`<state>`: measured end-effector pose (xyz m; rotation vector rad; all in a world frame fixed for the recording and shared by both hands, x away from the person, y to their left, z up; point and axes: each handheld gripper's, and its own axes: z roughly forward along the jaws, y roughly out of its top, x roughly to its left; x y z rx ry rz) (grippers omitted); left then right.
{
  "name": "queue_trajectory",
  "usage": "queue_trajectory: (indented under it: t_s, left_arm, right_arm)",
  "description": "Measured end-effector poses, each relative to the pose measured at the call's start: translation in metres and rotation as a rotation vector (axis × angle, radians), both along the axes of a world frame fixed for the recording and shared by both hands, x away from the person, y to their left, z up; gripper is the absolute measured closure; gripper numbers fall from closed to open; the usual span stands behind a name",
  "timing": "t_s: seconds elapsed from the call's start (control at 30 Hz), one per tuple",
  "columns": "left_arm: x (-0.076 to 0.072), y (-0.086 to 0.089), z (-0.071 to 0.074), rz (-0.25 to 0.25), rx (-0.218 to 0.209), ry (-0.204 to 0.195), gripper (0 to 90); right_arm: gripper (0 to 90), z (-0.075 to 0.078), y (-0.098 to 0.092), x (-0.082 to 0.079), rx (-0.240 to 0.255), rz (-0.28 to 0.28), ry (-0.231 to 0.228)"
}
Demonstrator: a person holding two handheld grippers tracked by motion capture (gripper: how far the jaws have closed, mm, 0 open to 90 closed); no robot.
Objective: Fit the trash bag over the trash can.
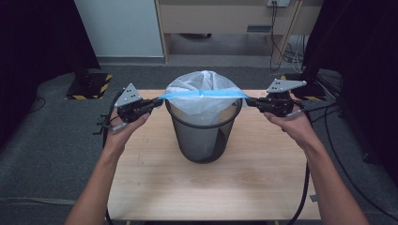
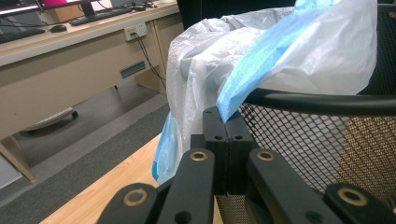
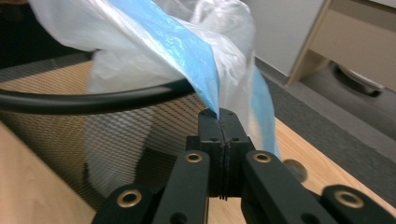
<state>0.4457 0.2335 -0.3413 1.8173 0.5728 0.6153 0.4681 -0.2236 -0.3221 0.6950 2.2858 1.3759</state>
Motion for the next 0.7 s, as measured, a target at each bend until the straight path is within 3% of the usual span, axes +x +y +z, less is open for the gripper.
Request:
queue_trajectory:
  t_s: [0.2,0.37,0.5,0.7]
  left_arm:
    - [-0.010,0.002,-0.001,-0.015,-0.005,0.004,89.9]
    - [-0.021,0.001,-0.009,-0.031,0.015,0.019,89.9]
    - [-0.023,-0.003,-0.015,-0.049,0.003,0.036,89.9]
    - [-0.022,-0.012,-0.017,-0.063,0.005,0.043,89.8]
  right_arm:
    - [90.0,-0.001,-0.001,-0.011,0.024,0.074,0.040]
    - [90.0,-0.006,0.000,-0.017,0.026,0.119,0.076]
    - [90.0,-0.010,0.002,-0.020,0.026,0.150,0.085]
    - [90.0,-0.014,0.006,-0.021,0.027,0.161,0.095]
